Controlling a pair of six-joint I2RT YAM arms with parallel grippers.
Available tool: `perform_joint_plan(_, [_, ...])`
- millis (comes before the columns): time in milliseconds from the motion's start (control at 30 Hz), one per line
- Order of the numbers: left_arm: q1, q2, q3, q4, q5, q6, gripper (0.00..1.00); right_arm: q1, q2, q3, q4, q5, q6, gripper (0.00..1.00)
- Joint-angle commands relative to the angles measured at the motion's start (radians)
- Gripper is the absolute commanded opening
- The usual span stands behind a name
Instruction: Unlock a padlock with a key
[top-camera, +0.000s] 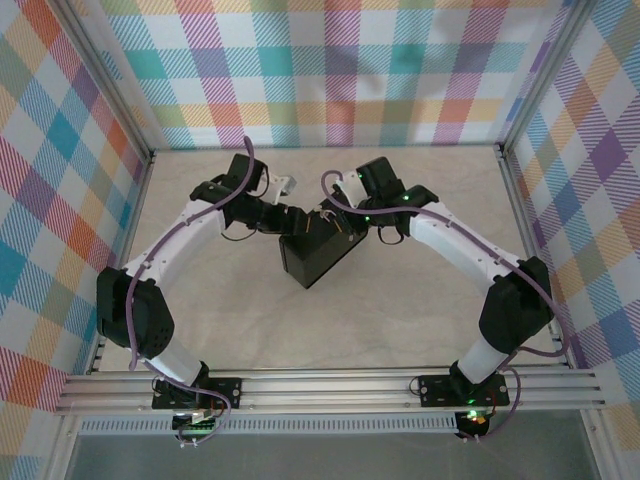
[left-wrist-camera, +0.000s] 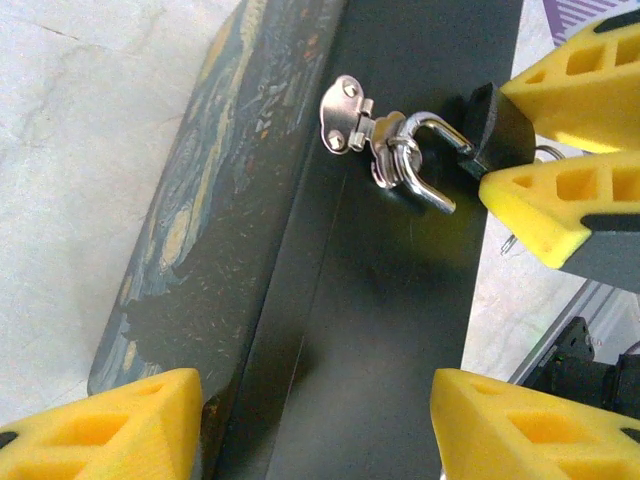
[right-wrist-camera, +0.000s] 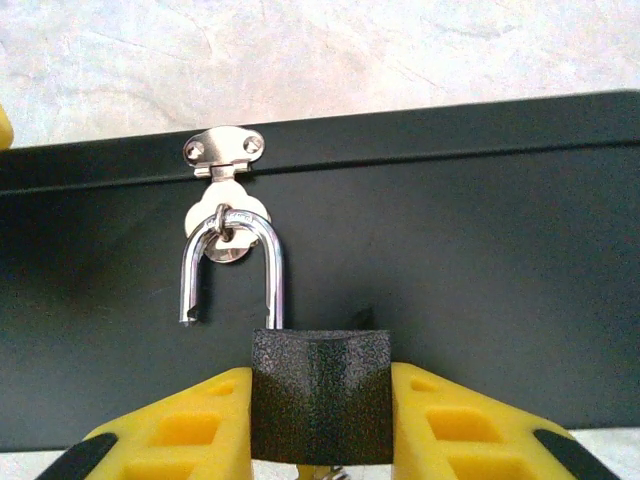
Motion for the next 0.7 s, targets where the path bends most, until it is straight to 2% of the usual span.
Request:
perform_joint_plan(0, [-0.041, -0.027, -0.015, -0.009, 0.061, -0.005, 0.61, -0.037, 0.015, 0.040, -0.008, -0.004, 0.090, 0.25])
perform_joint_plan(267, [-0.125, 0.000, -0.002, 0.022, 0.090, -0.028, 0.61, -0.058, 0.035, 0.068, -0.024, 0.013, 0.193, 0.21])
perform_joint_plan(433, [-0.172, 0.025, 0.016, 0.024, 0.091, -0.033, 0.60, -0.057, 0.028, 0.015, 0.047, 0.044, 0.293, 0.21])
perform_joint_plan(667, [-0.188, 0.060, 0.017, 0.054, 0.113, -0.051, 0.59, -0.056, 0.042, -0.022, 0.163, 0.035, 0.456, 0.21])
